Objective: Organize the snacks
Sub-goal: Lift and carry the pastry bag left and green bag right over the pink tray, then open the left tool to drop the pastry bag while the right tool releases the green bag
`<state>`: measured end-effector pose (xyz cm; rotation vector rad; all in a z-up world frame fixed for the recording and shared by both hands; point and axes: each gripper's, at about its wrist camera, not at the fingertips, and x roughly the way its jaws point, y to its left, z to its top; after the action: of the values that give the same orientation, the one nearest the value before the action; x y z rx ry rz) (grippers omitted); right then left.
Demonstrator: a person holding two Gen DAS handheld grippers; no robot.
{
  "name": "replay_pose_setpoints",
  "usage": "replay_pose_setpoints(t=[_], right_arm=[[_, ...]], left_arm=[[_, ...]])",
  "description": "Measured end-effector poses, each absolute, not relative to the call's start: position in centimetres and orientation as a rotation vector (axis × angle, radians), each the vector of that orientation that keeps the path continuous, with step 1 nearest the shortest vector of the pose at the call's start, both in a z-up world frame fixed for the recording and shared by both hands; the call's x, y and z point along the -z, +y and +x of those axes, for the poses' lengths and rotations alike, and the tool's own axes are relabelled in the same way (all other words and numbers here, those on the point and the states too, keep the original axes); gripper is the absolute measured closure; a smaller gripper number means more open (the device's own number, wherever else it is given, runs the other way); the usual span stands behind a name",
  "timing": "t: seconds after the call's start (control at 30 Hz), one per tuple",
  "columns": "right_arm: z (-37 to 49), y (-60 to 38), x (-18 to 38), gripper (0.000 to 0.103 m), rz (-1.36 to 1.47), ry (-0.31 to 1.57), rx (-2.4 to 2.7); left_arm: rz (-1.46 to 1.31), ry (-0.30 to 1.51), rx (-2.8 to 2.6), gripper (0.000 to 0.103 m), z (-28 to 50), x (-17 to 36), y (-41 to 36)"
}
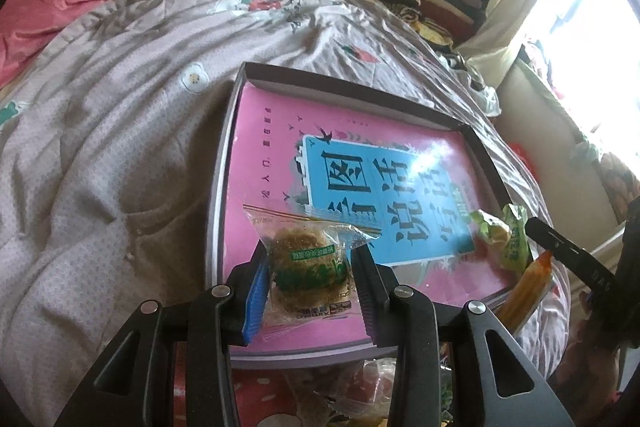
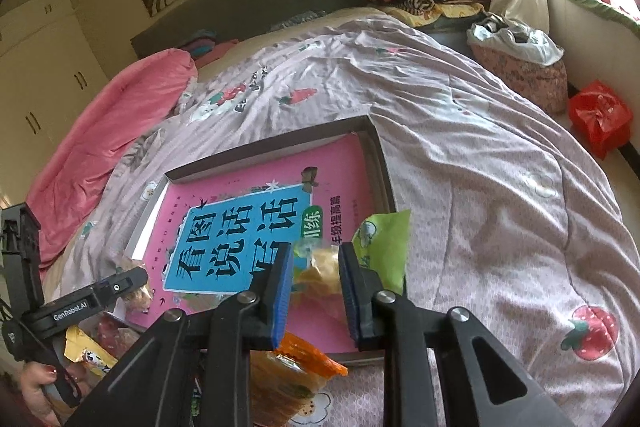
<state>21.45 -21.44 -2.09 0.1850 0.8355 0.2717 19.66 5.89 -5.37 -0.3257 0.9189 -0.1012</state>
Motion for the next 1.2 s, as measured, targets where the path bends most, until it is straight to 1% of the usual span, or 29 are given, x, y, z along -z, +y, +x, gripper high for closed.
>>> replay_pose_setpoints(t=[0.4, 0.77, 0.83, 0.87, 0.93, 1.07, 1.2], right_arm=[[21.2, -21.1, 2.0, 0.079, 0.161, 0.837, -0.263], [21.1, -21.2, 1.8, 0.078, 0.156, 0.832, -0.251], [21.0, -21.2, 1.6, 0.076, 0.154, 0.828, -0.25], [21.0, -21.2, 1.6, 0.075, 0.154, 0.826, -0.25], [20.9, -21.1, 1.4, 0.069, 0.15, 0.824, -0.245], [20.8, -21.2, 1.2, 0.066, 0.152, 0.816, -0.241], [20.7, -21.5, 1.0, 0.06, 0.157, 0.809, -0.234]], left_arm=[[-0.316, 0.919, 0.097, 0.061, 19.6, 5.4, 5.7], [-0.317, 0.896, 0.085, 0.052, 19.4, 4.7, 6.0], [-0.318, 0.894, 0.083, 0.05, 19.4, 4.6, 6.1], [-0.318, 0.891, 0.082, 0.047, 19.4, 4.5, 6.2], [-0.317, 0.883, 0.077, 0.043, 19.3, 4.3, 6.2], [-0.309, 0.866, 0.071, 0.035, 19.1, 3.8, 6.4], [-0.313, 0.851, 0.062, 0.031, 18.9, 3.2, 6.7]])
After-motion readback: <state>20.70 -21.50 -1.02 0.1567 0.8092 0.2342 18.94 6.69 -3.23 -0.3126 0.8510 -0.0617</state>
